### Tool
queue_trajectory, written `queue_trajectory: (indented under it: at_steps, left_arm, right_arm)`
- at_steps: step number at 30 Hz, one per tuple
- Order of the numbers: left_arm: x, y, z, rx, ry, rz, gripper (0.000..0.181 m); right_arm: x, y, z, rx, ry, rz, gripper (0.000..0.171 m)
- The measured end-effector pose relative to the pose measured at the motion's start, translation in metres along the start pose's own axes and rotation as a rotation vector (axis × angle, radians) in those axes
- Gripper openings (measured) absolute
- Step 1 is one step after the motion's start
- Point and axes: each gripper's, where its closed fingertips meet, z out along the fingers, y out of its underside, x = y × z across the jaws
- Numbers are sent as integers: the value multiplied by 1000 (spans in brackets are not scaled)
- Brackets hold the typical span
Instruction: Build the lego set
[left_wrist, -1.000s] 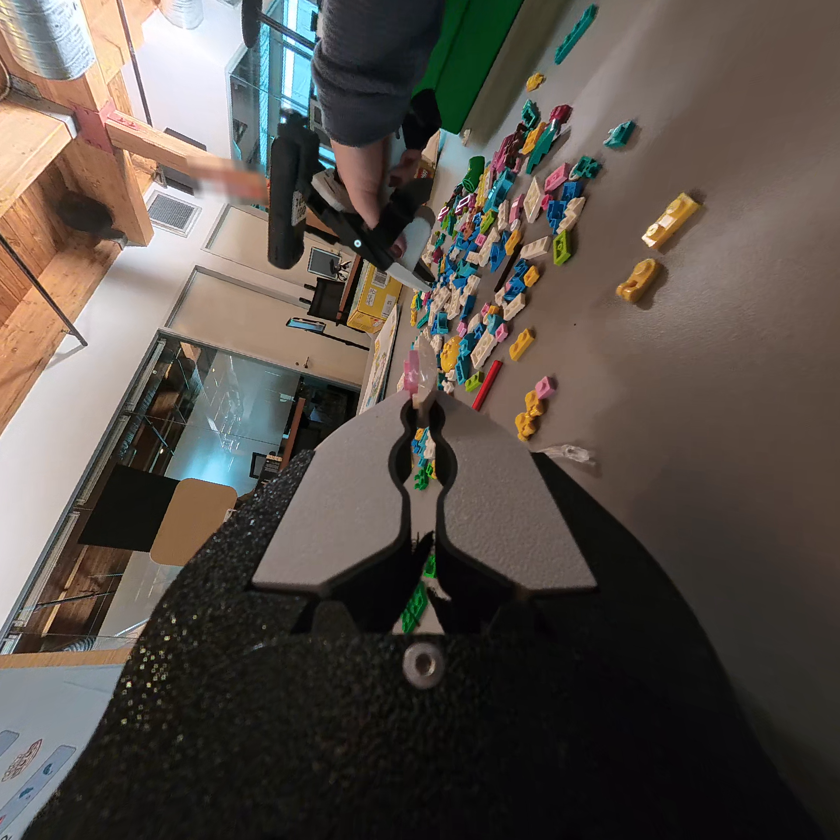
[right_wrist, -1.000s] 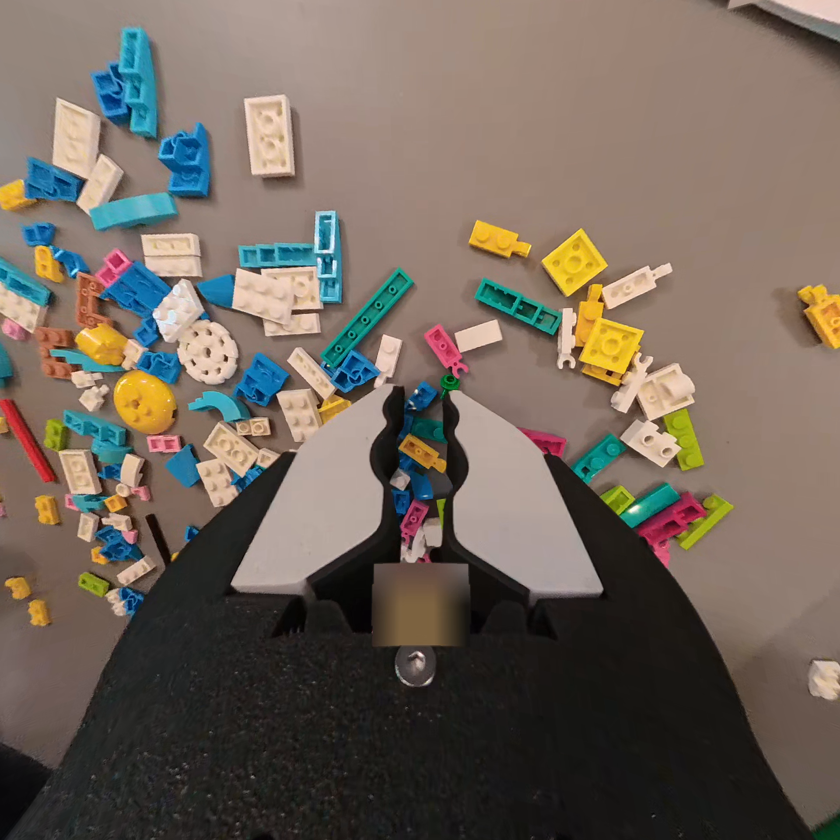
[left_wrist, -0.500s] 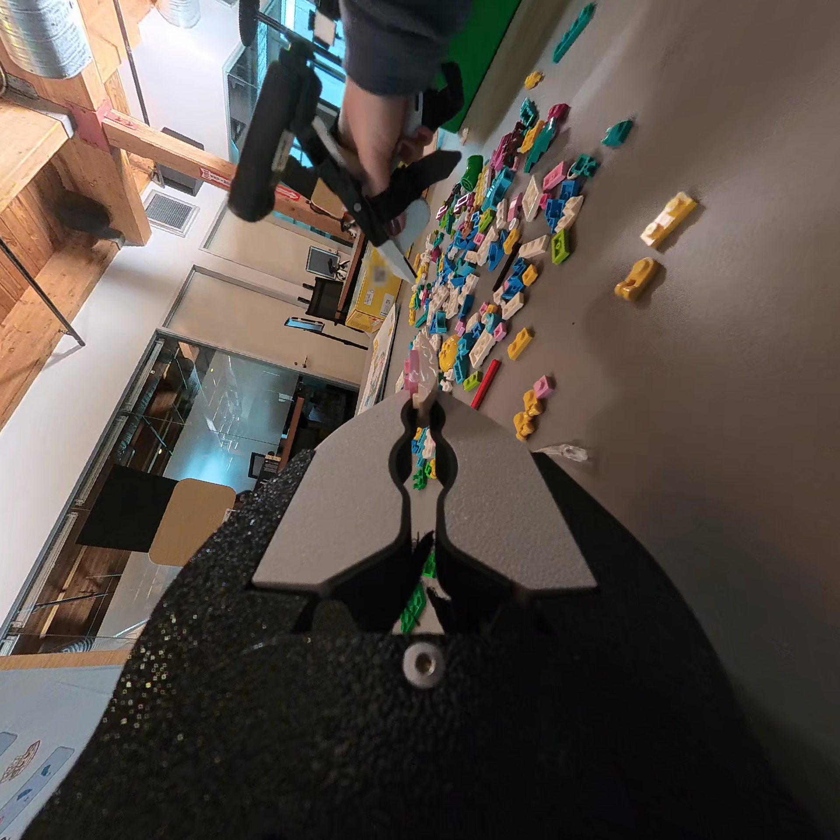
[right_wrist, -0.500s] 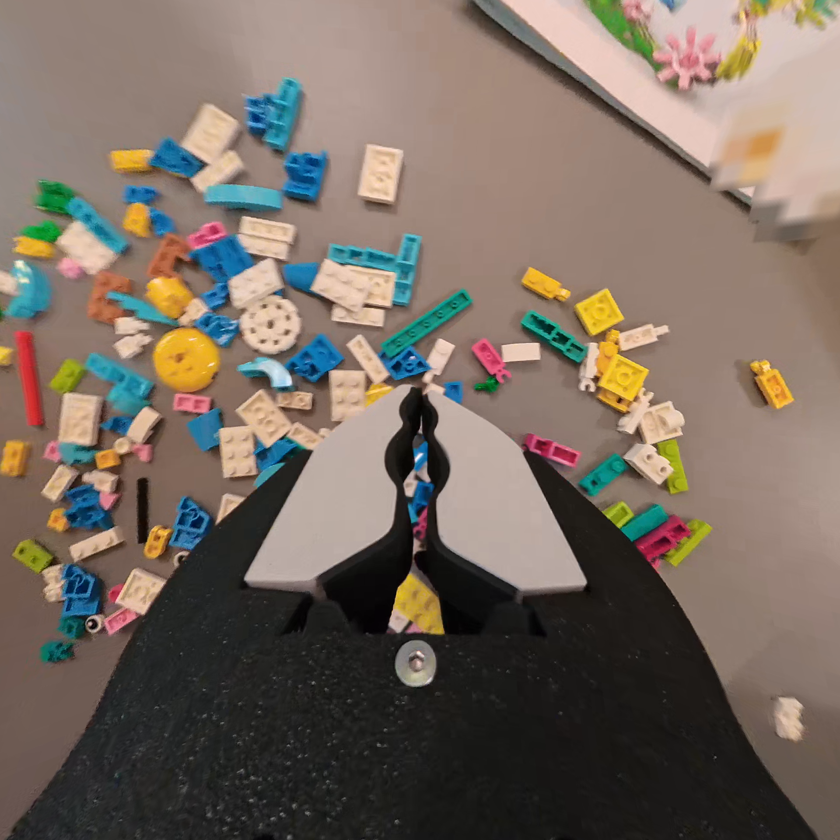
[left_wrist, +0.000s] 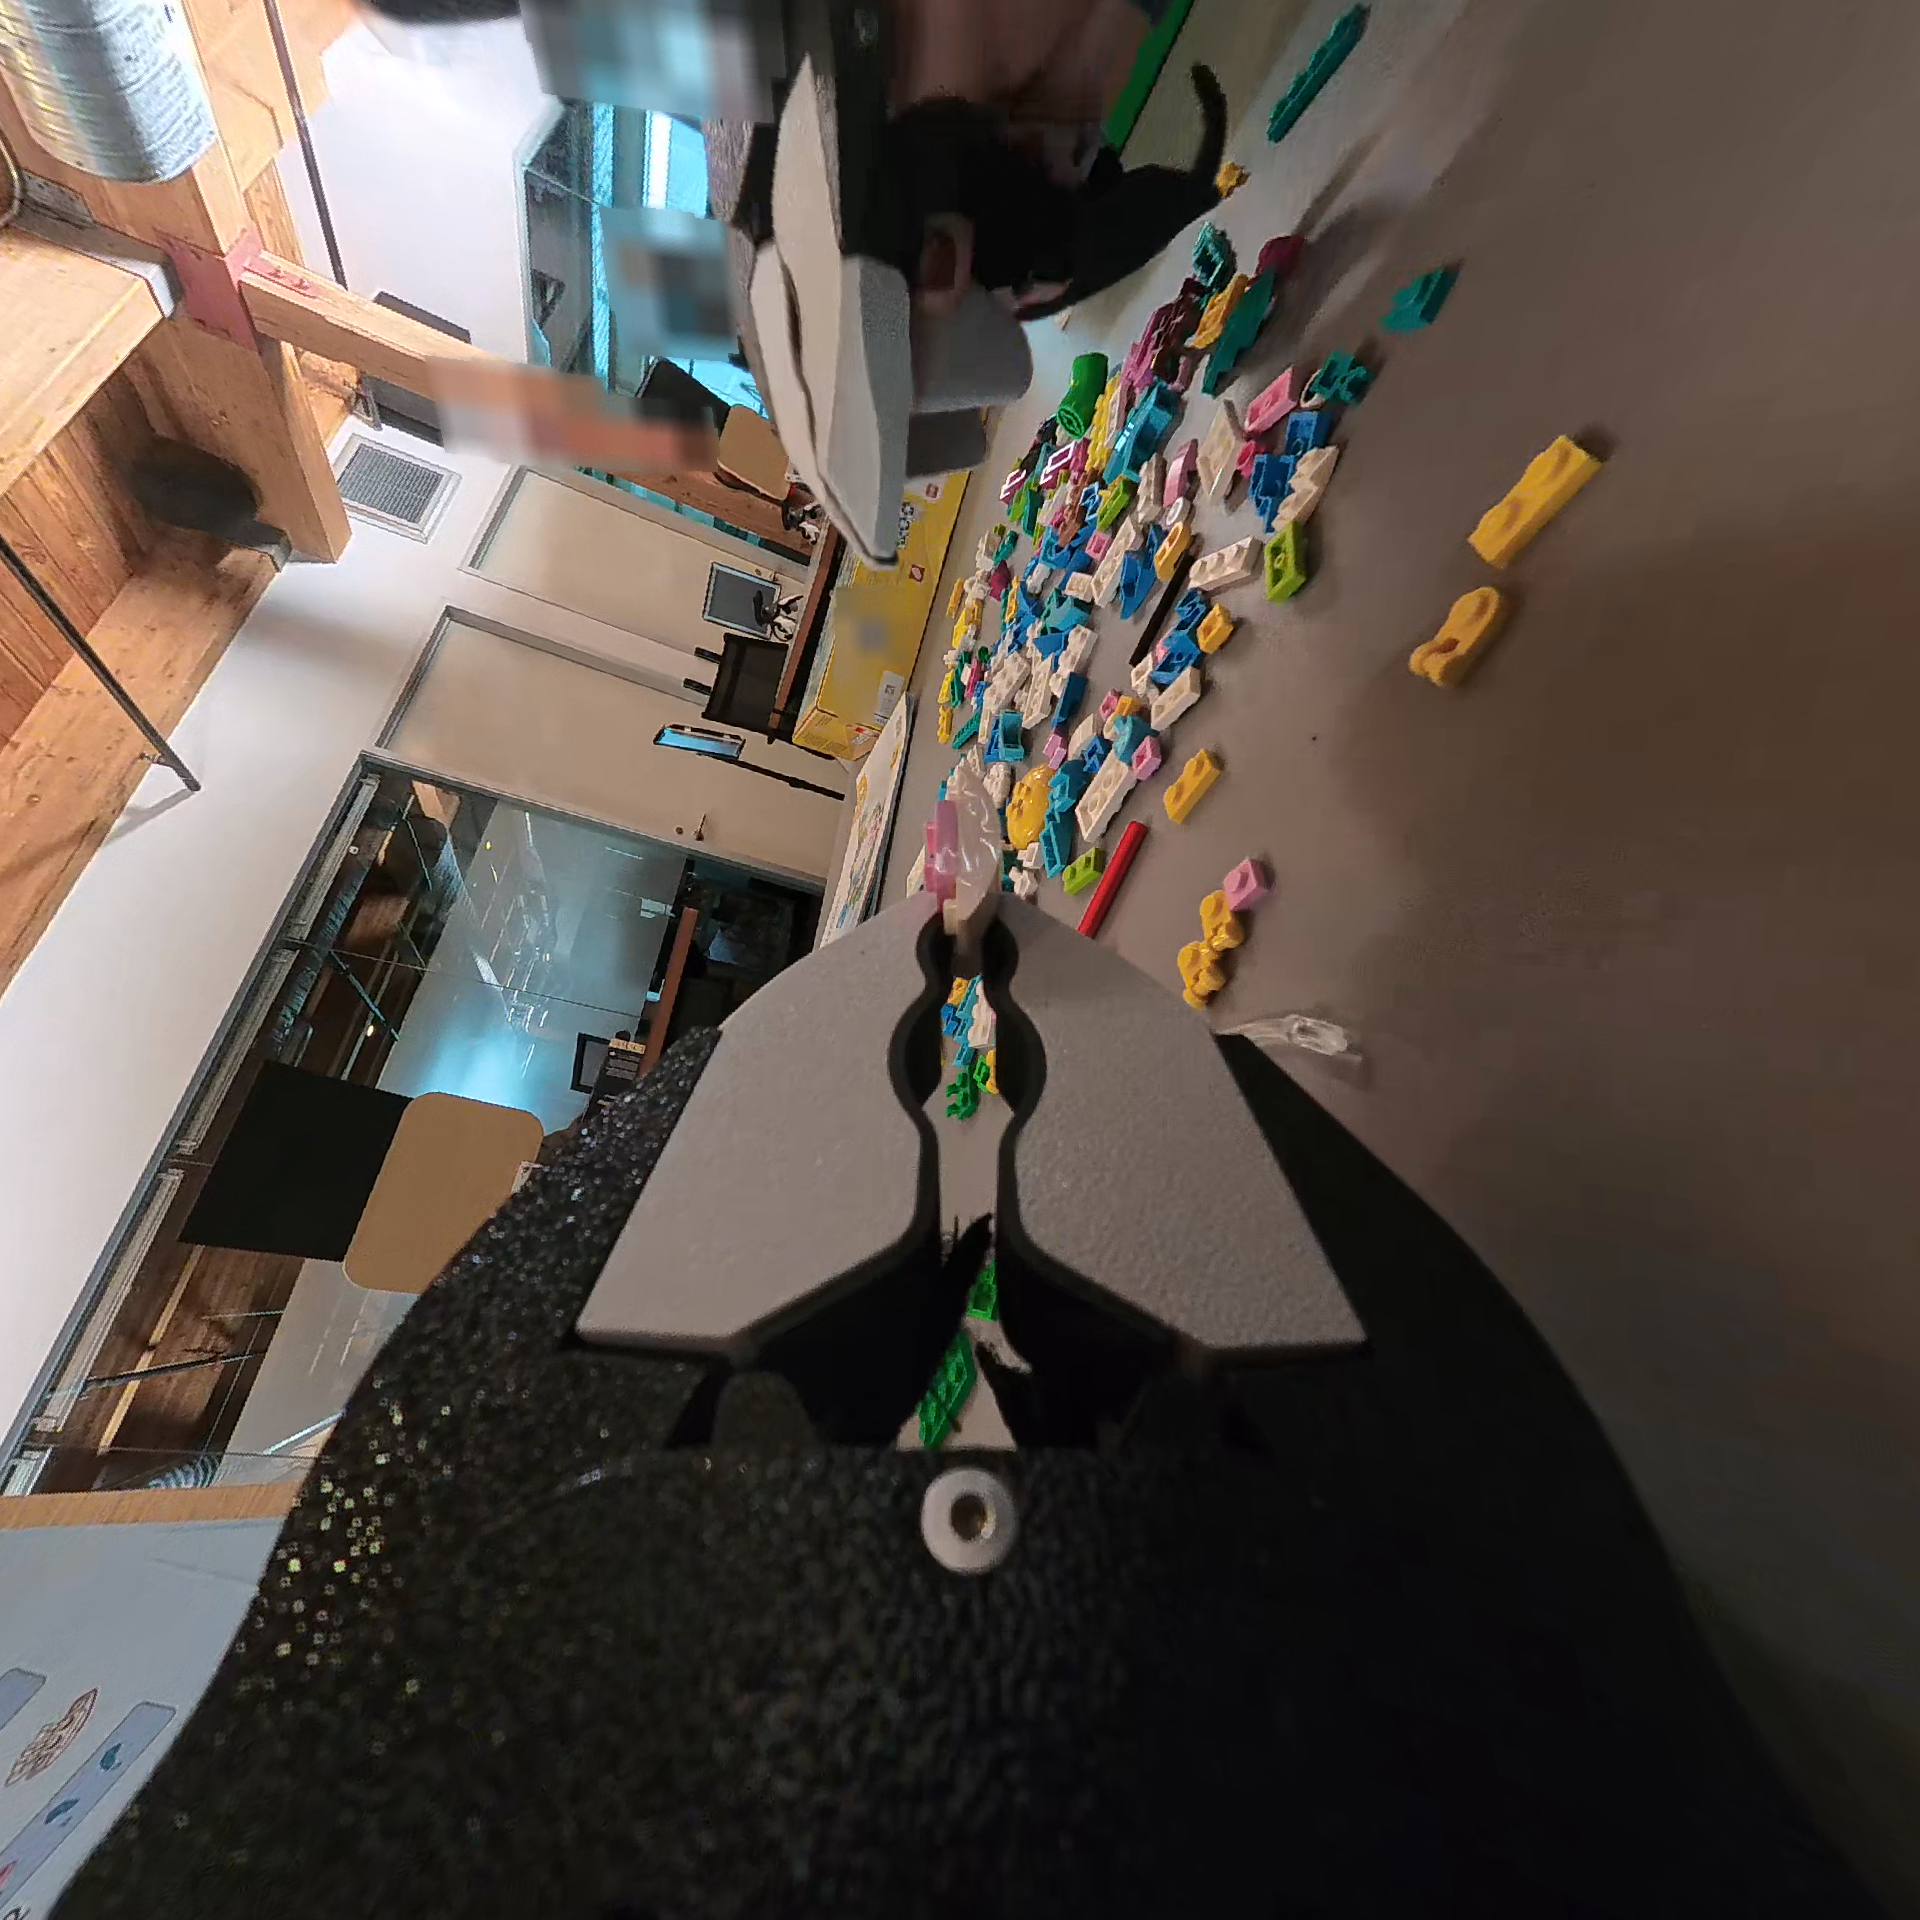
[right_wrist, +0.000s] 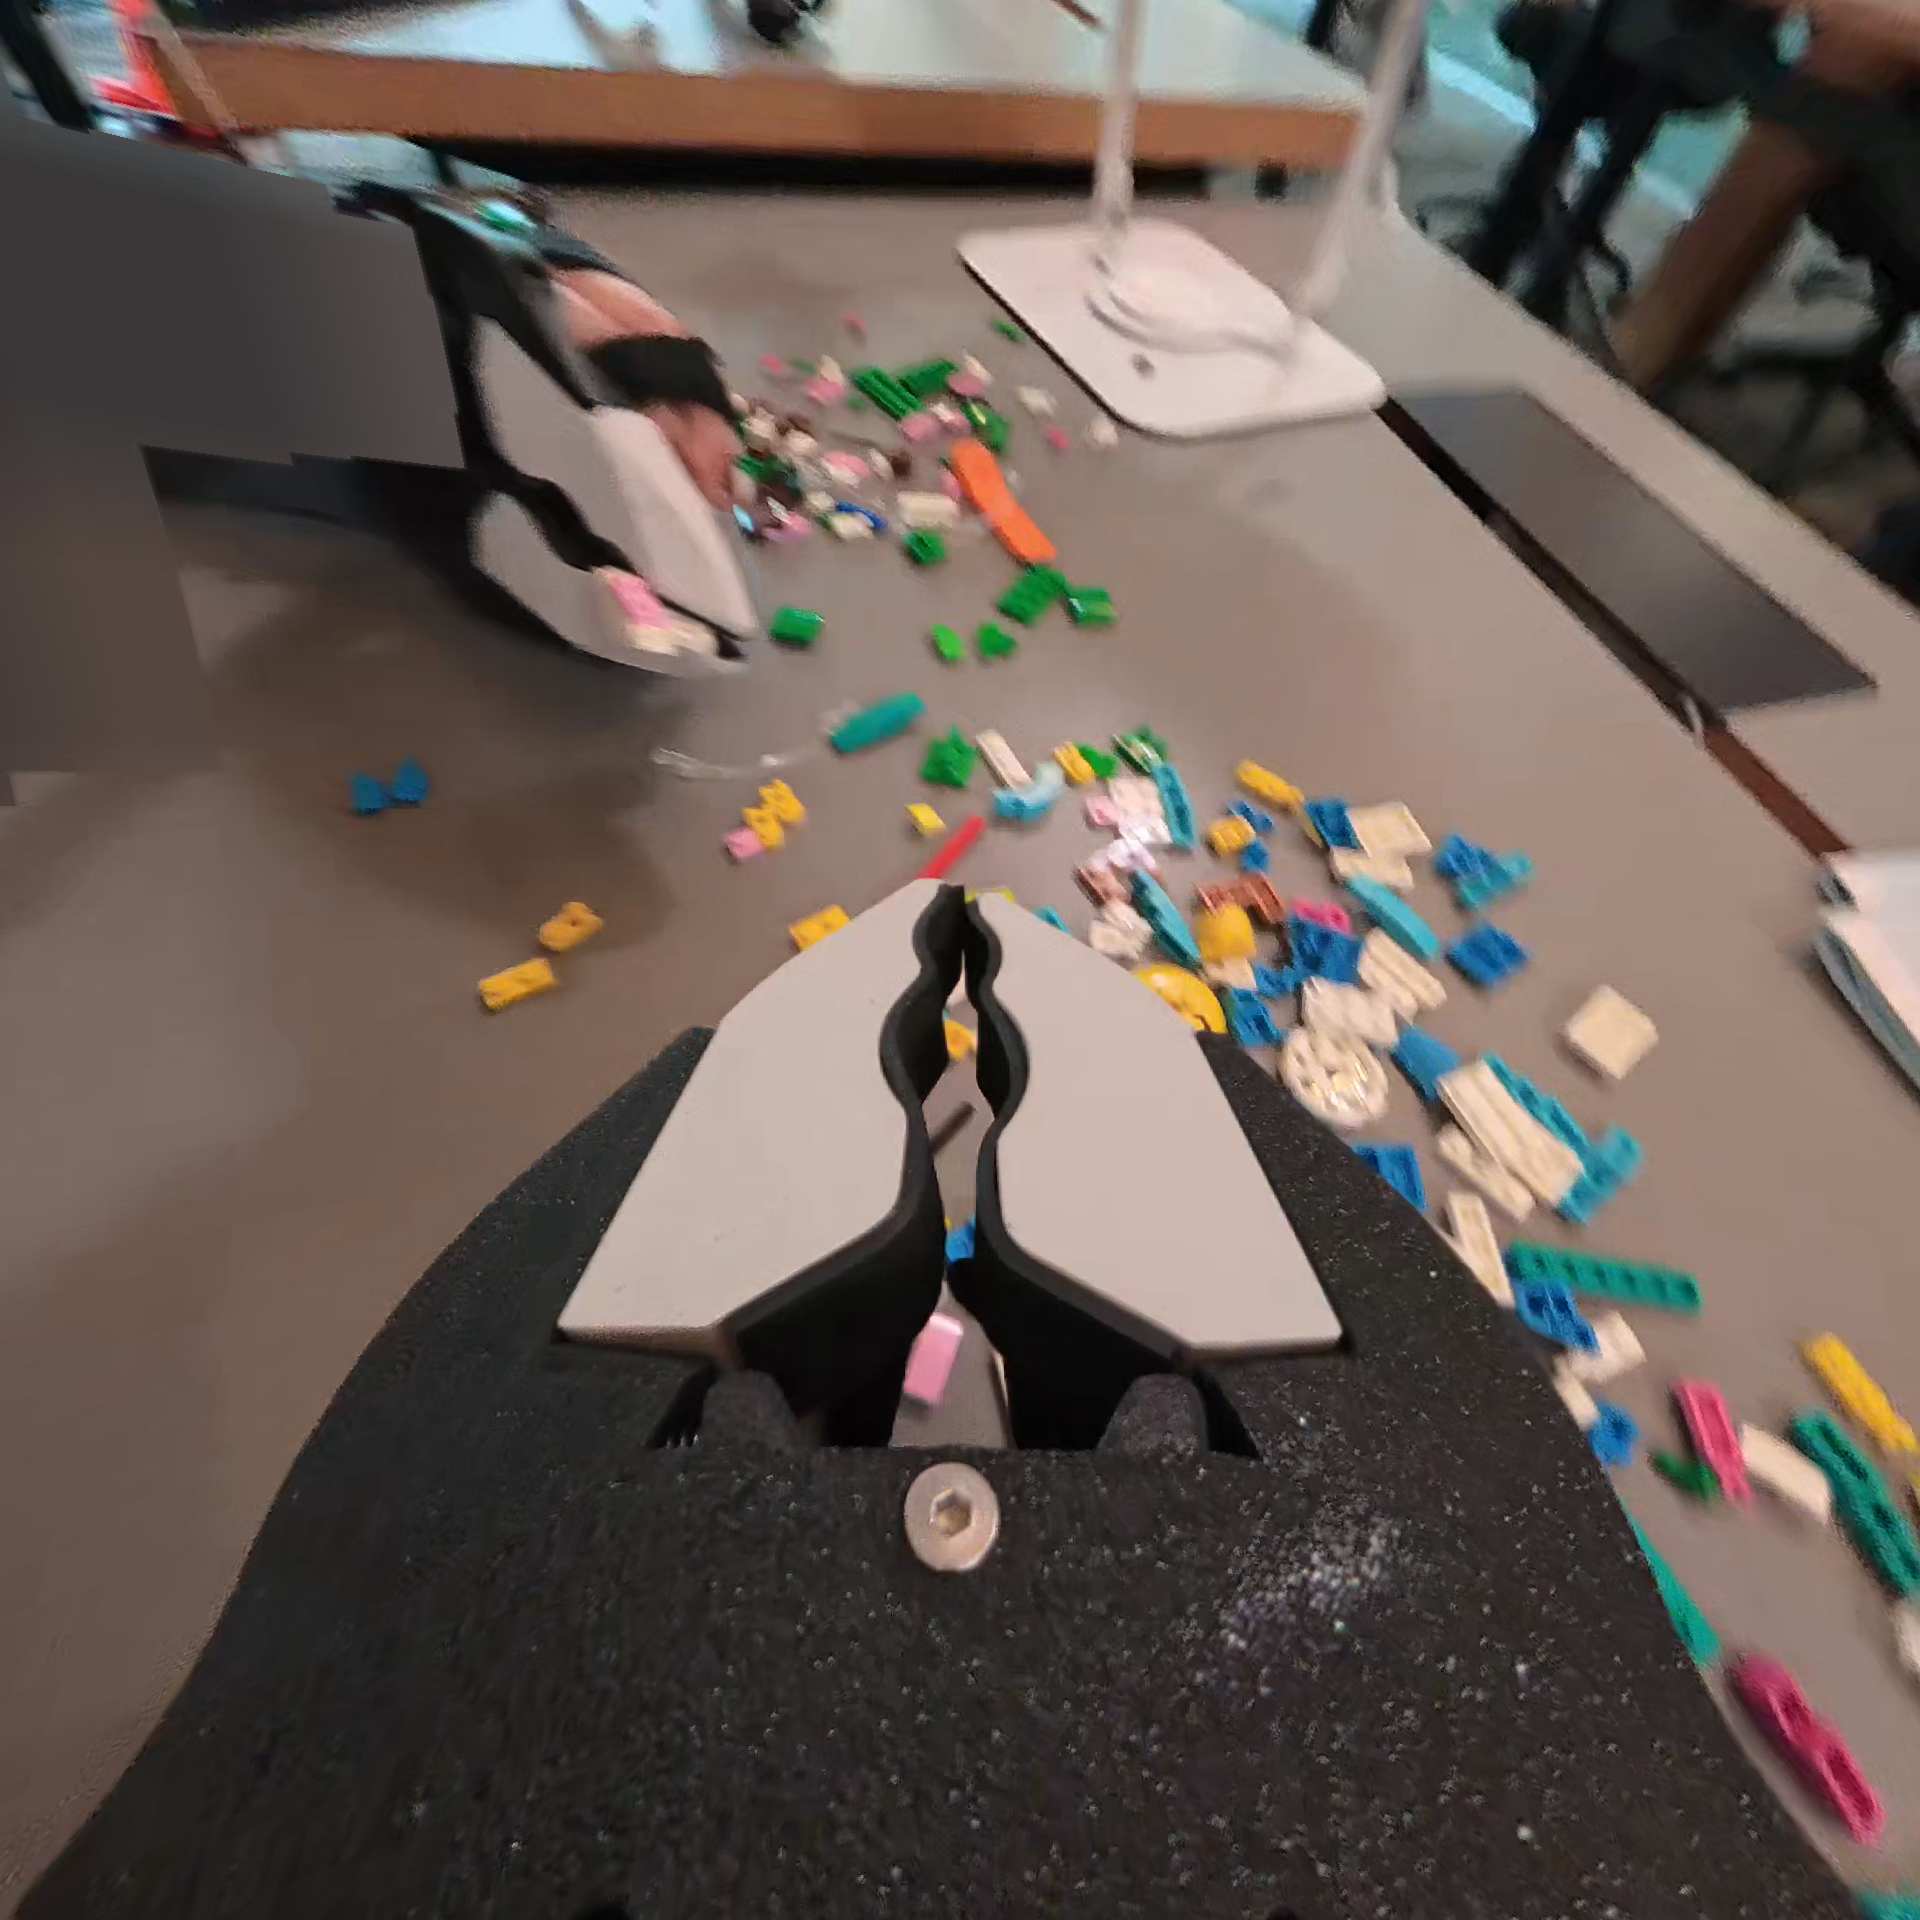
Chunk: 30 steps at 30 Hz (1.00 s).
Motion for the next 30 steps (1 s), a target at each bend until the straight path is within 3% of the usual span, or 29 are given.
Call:
queue_trajectory:
  at_steps: [6,9,13,15,17,20,22,30]
  left_arm:
    - [0,0,0,0,1,1,4]
    - [0,0,0,0,1,1,4]
    - [1,0,0,0,3,1,4]
    - [1,0,1,-1,6,2,4]
    - [1,0,1,-1,7,4,4]
    - [2,0,1,-2,9,5,4]
    - [2,0,0,-3,8,4,4]
    - [2,0,1,-1,10,4,4]
  right_arm:
    - [-38,-15,6,112,-89,-132,0]
    - [-33,-7,7,67,-38,-132,0]
    - [23,26,-12,-125,246,27,0]
    - [66,50,-37,-255,453,155,2]
    - [93,70,-54,-333,525,353,7]
    - [118,88,-56,-376,476,709,13]
    - [133,97,-55,-412,472,815,12]
    - [144,113,-41,-665,370,680,14]
